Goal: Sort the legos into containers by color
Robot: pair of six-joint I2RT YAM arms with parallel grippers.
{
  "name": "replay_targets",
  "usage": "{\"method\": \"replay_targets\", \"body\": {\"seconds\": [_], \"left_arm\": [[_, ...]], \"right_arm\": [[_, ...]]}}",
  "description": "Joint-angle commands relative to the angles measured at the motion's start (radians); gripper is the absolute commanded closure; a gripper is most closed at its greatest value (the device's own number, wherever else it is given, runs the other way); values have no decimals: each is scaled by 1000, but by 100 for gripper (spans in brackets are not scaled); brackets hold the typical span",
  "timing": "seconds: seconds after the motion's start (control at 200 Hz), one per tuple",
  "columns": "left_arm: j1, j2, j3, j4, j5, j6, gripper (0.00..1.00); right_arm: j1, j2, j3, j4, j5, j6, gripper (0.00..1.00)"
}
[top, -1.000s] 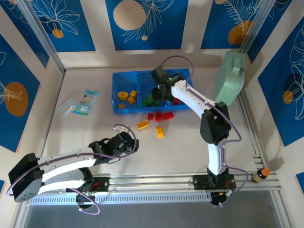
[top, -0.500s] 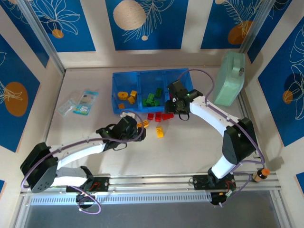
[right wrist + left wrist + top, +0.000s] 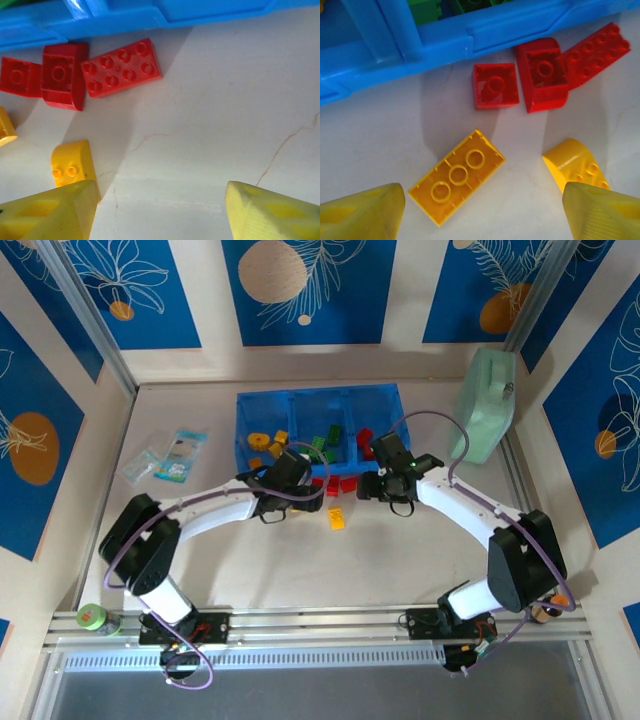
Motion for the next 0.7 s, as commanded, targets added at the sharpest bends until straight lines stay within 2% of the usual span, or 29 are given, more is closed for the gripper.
{"method": "replay_targets", "body": {"seconds": [0.0, 0.46, 0.695], "left_arm": [[15, 65, 66, -60, 30, 76, 18], [36, 242, 173, -103, 40, 146, 21], [18, 241, 117, -84, 56, 105, 27]], "right_arm": [[-15, -45, -45, 26, -37, 18, 31], [-54, -115, -178, 77, -81, 38, 28], [-56, -121, -205, 91, -86, 49, 29]]}}
